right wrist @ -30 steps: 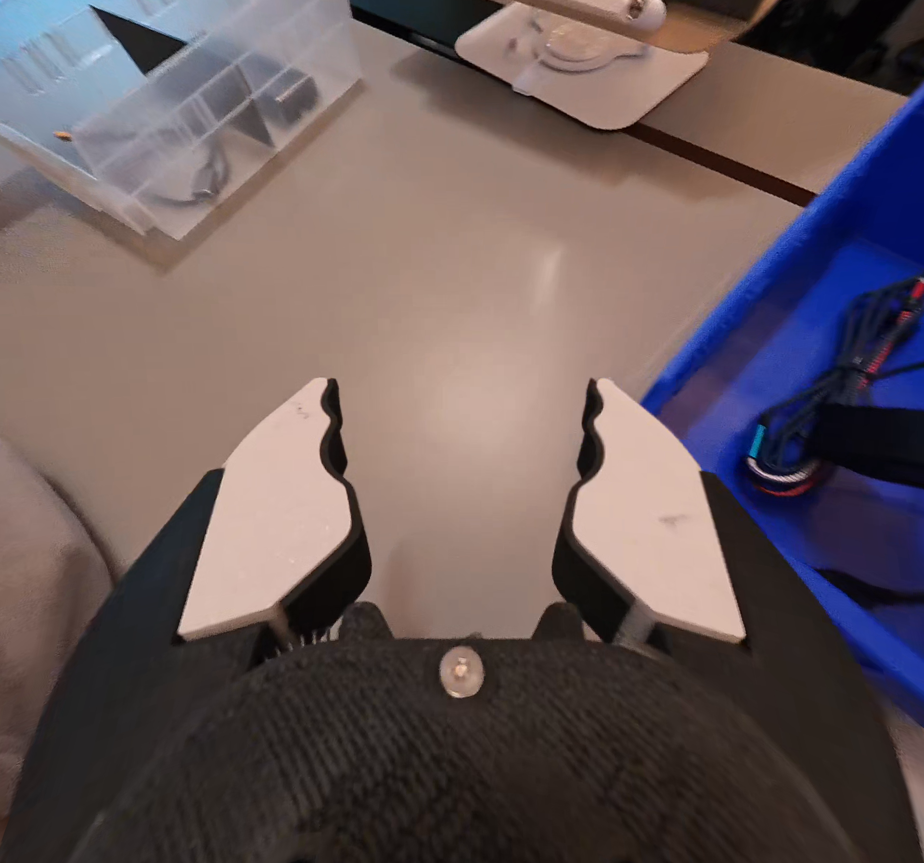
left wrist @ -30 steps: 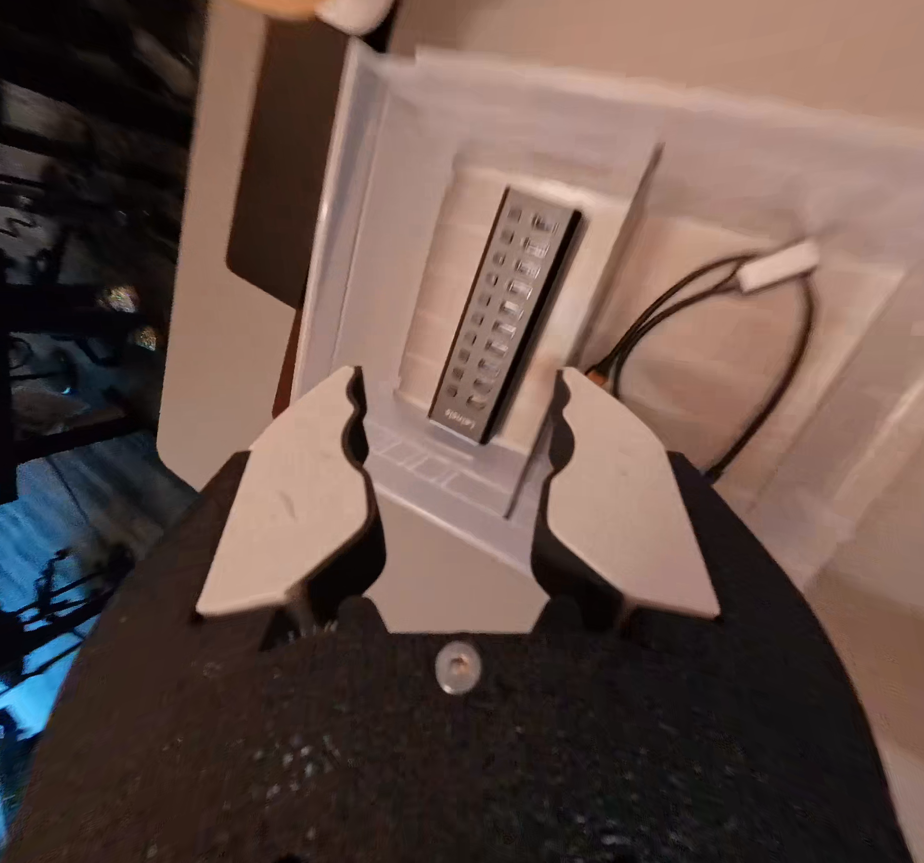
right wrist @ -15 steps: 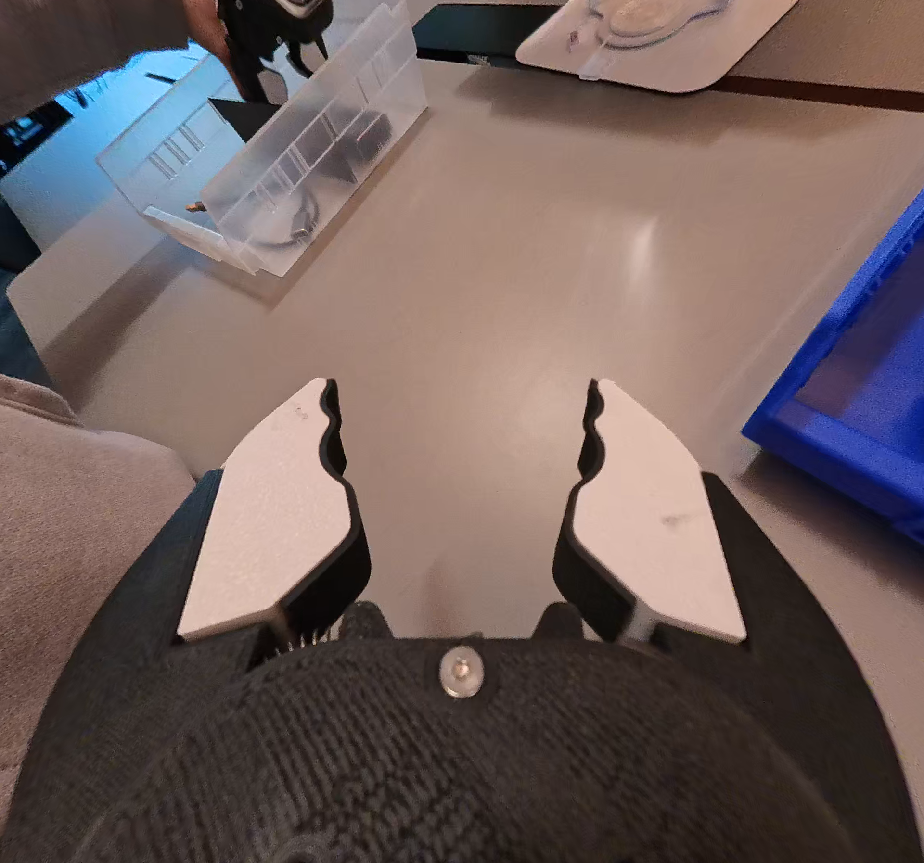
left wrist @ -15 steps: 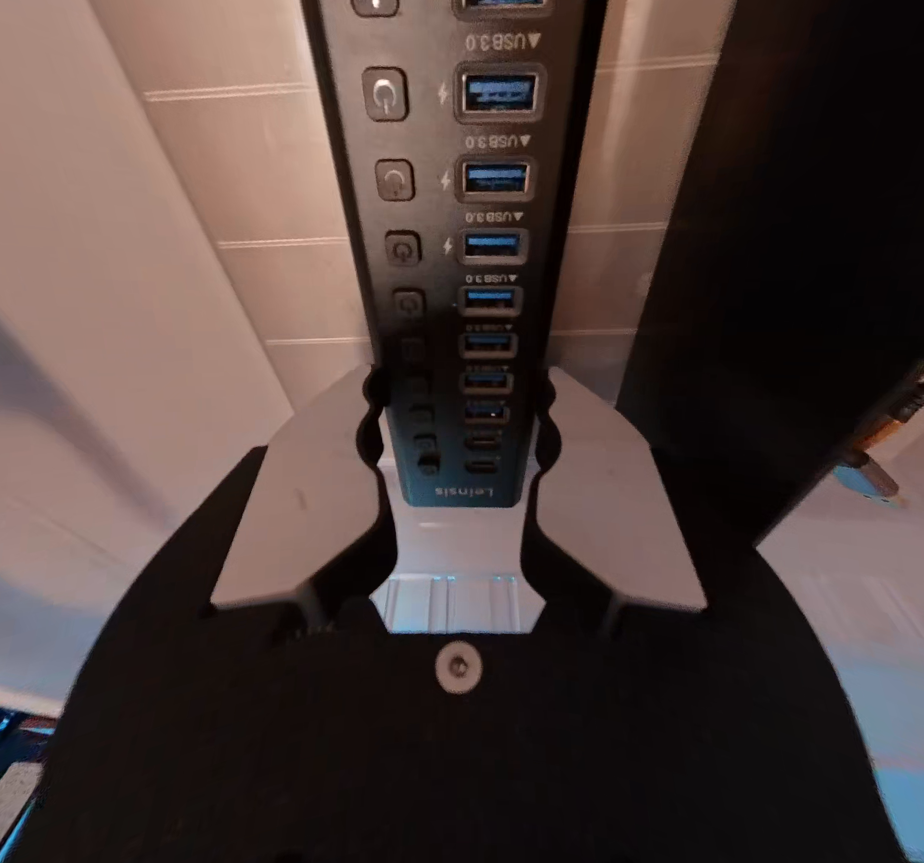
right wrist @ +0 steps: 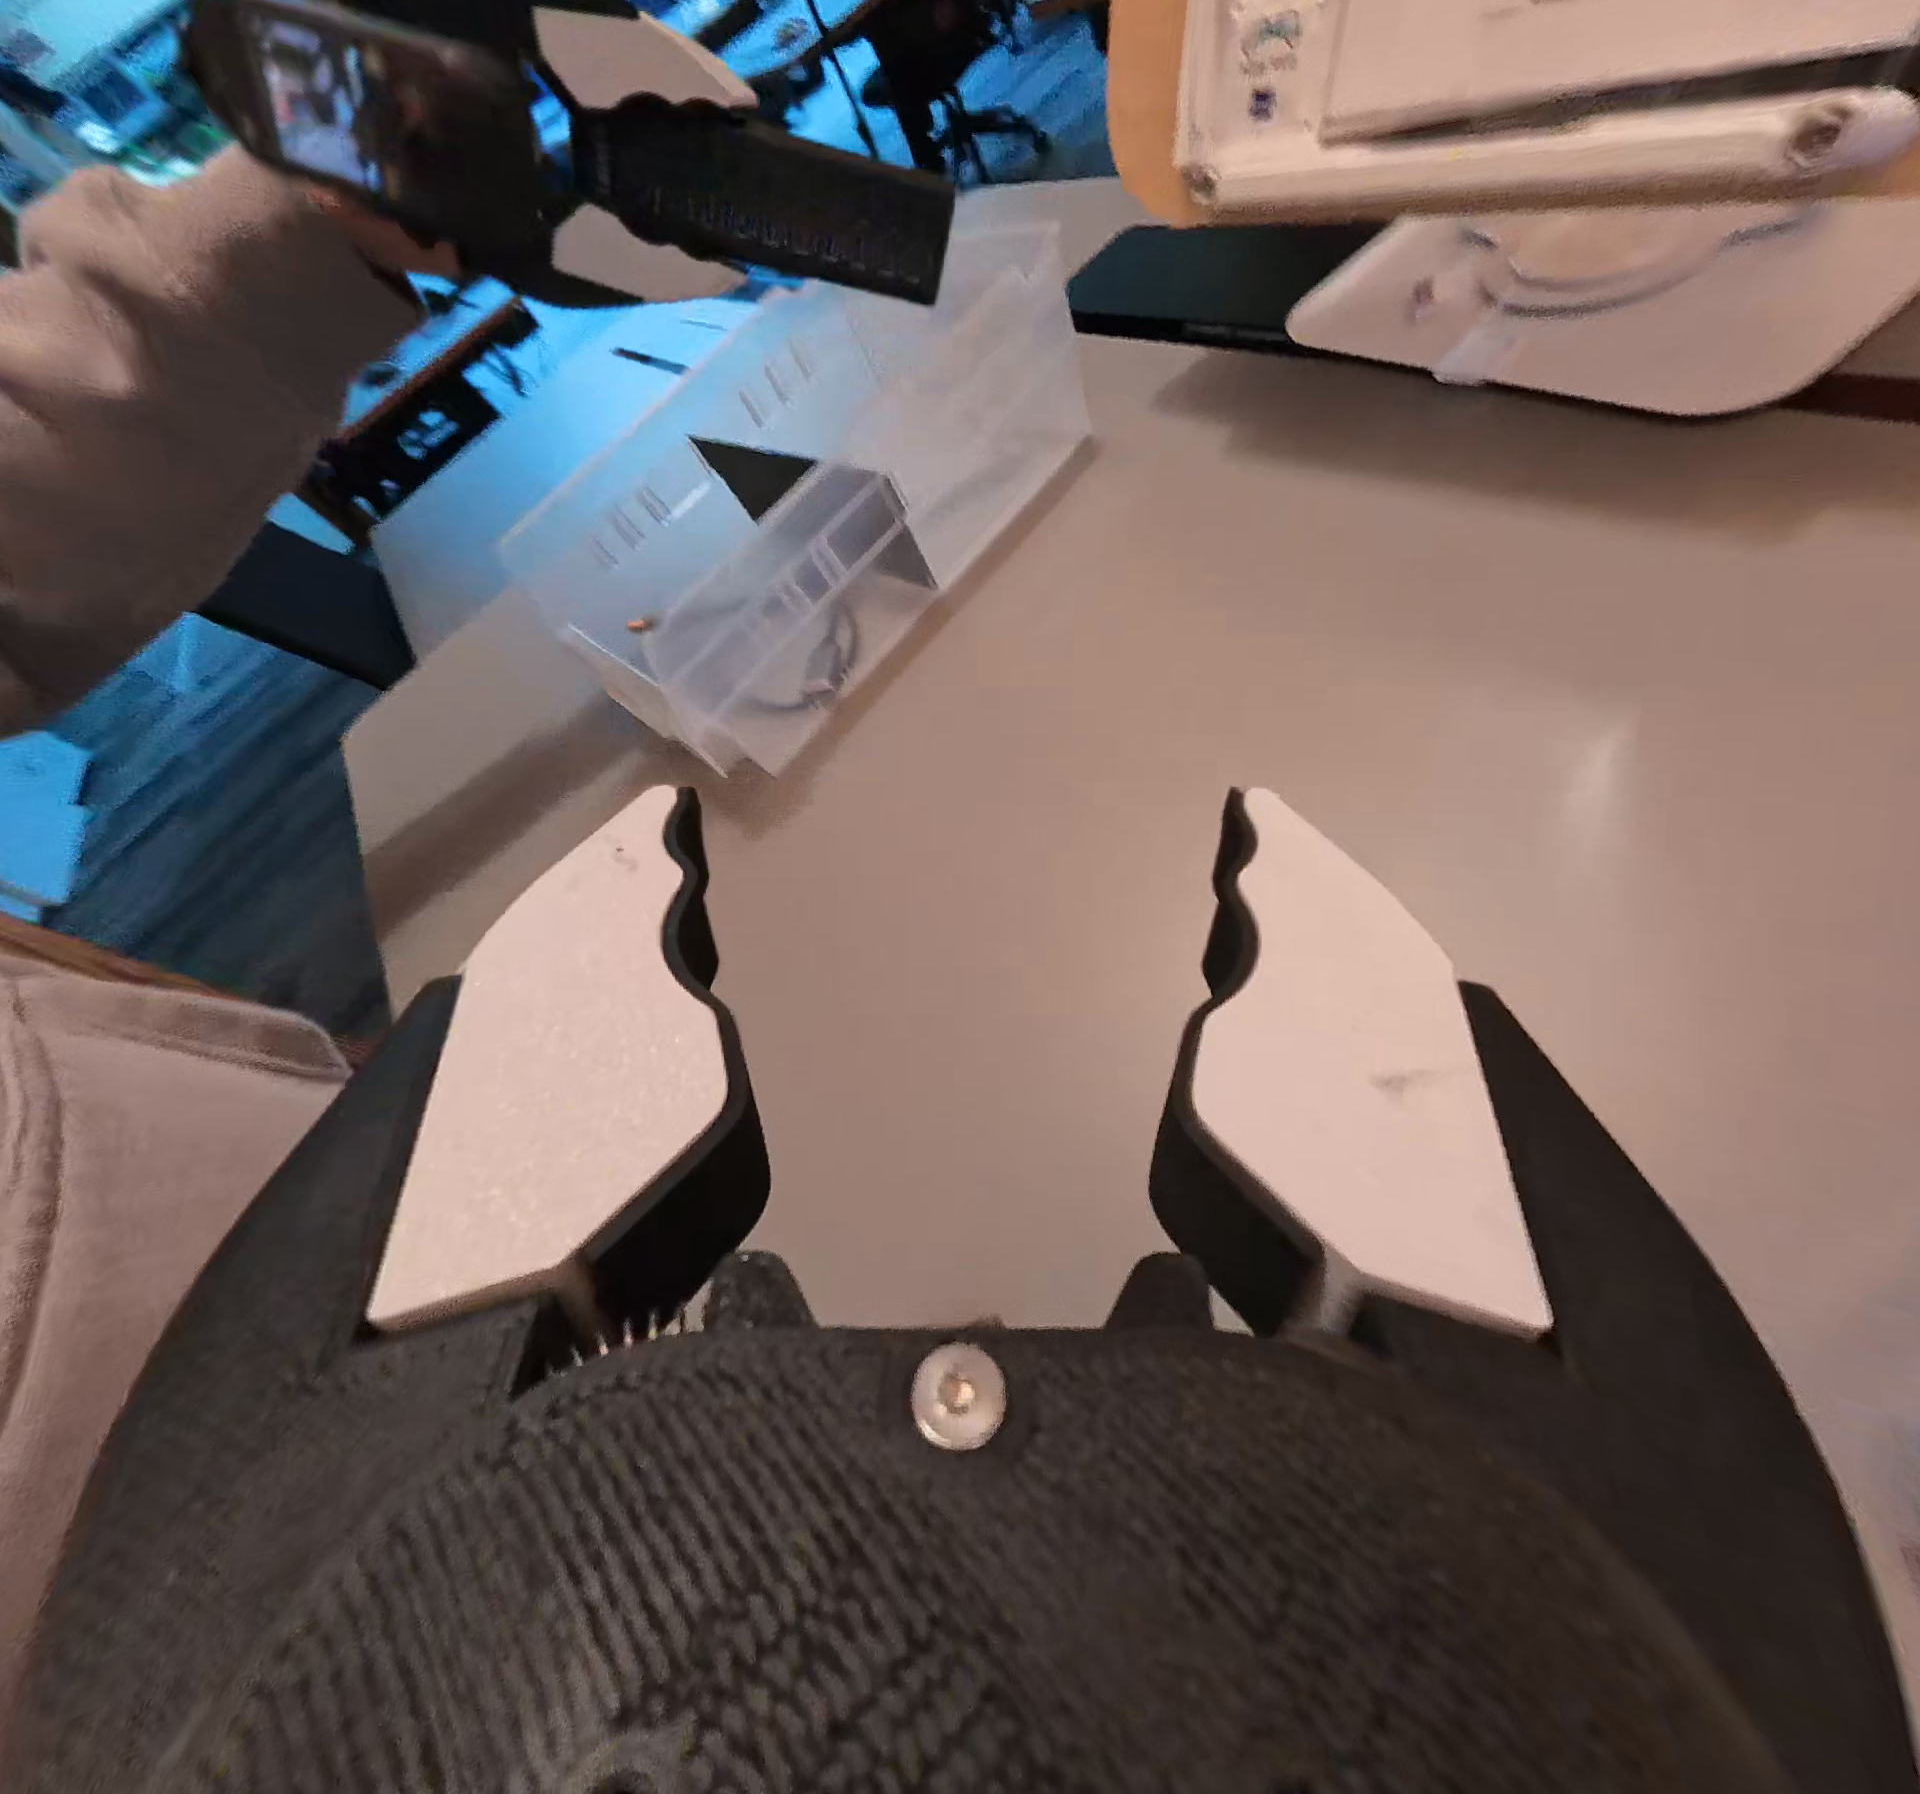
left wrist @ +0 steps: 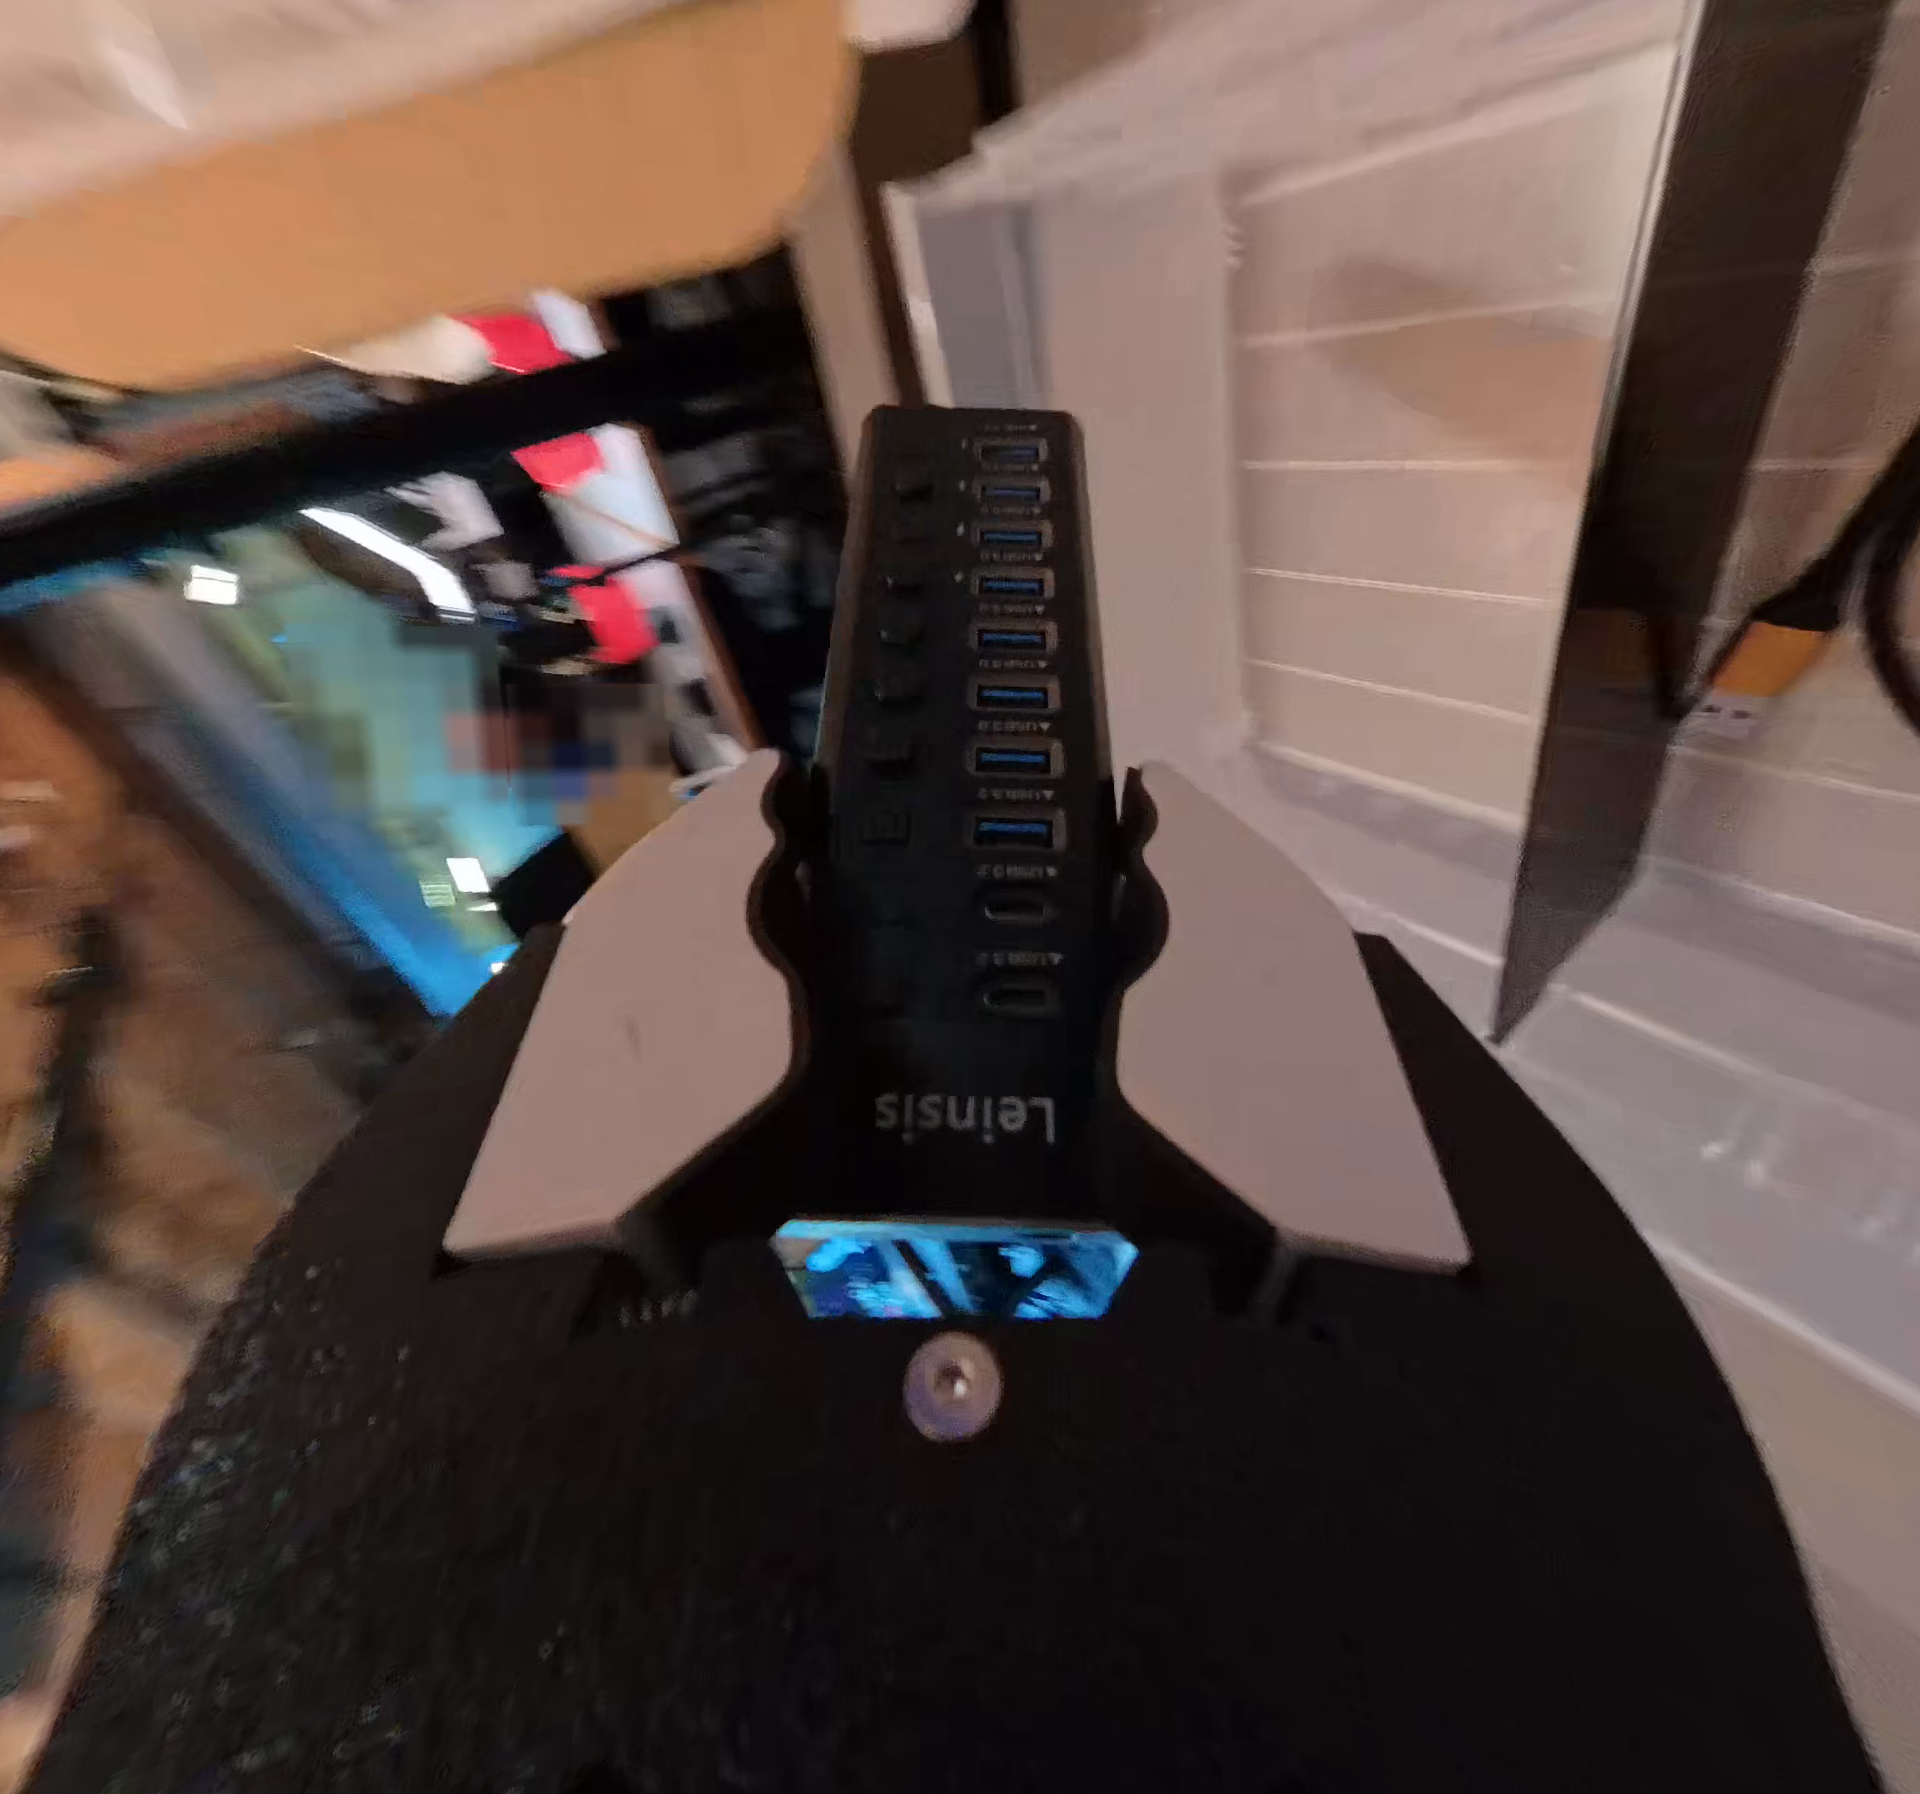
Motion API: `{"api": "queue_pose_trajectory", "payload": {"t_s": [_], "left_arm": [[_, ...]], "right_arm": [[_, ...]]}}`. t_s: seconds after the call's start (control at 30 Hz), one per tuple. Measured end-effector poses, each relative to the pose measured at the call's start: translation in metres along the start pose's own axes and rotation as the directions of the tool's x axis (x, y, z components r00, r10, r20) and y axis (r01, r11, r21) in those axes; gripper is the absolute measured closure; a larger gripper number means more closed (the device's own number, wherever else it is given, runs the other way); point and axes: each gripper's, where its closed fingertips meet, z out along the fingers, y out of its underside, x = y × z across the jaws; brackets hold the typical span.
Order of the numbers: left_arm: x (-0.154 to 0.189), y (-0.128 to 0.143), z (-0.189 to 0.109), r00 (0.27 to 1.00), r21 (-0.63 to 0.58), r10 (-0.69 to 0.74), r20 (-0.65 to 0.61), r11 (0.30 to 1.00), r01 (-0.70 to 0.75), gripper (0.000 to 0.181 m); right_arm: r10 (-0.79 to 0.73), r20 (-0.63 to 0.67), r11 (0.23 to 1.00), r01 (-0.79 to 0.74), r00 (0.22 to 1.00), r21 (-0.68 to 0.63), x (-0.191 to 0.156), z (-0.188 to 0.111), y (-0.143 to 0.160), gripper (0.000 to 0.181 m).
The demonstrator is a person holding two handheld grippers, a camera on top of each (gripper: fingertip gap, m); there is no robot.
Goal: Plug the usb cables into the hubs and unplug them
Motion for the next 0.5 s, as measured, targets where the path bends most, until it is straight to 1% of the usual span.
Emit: {"api": "queue_pose_trajectory", "payload": {"t_s": [0.03,0.07,0.13,0.2,0.27,0.33,0.4,0.43,0.47,0.5], "left_arm": [[-0.011,-0.010,-0.018,0.997,0.021,0.032,0.063,0.999,-0.034,0.124],[-0.019,-0.022,-0.036,0.991,0.054,0.056,0.119,0.997,-0.062,0.124],[-0.031,-0.054,-0.074,0.972,0.145,0.080,0.222,0.983,-0.114,0.124],[-0.033,-0.092,-0.110,0.944,0.251,0.123,0.305,0.946,-0.204,0.124],[-0.029,-0.128,-0.141,0.921,0.337,0.138,0.363,0.903,-0.267,0.124],[-0.023,-0.159,-0.165,0.893,0.391,0.155,0.422,0.858,-0.333,0.124],[-0.016,-0.183,-0.179,0.872,0.414,0.179,0.455,0.825,-0.386,0.124],[-0.013,-0.193,-0.184,0.860,0.418,0.186,0.476,0.812,-0.407,0.124],[-0.011,-0.199,-0.186,0.851,0.415,0.188,0.490,0.808,-0.417,0.124],[-0.011,-0.203,-0.186,0.852,0.414,0.180,0.491,0.813,-0.410,0.124]], "right_arm": [[-0.002,0.036,1.000,0.002,0.999,0.018,-0.005,0.007,-0.008,0.087],[-0.009,0.067,0.999,0.006,0.998,0.033,-0.009,0.014,-0.016,0.086],[-0.036,0.114,0.999,0.033,0.993,0.033,-0.012,0.029,-0.026,0.078],[-0.066,0.186,0.998,0.062,0.980,0.026,-0.019,0.043,-0.034,0.071],[-0.121,0.261,0.992,0.110,0.958,0.054,-0.026,0.052,-0.044,0.073],[-0.161,0.359,0.986,0.137,0.920,0.091,-0.041,0.054,-0.051,0.075],[-0.179,0.477,0.982,0.128,0.861,0.138,-0.067,0.048,-0.058,0.086],[-0.209,0.506,0.977,0.153,0.837,0.151,-0.076,0.045,-0.056,0.103],[-0.264,0.543,0.964,0.210,0.797,0.161,-0.086,0.041,-0.051,0.127],[-0.320,0.554,0.947,0.256,0.768,0.193,-0.093,0.036,-0.049,0.147]]}}
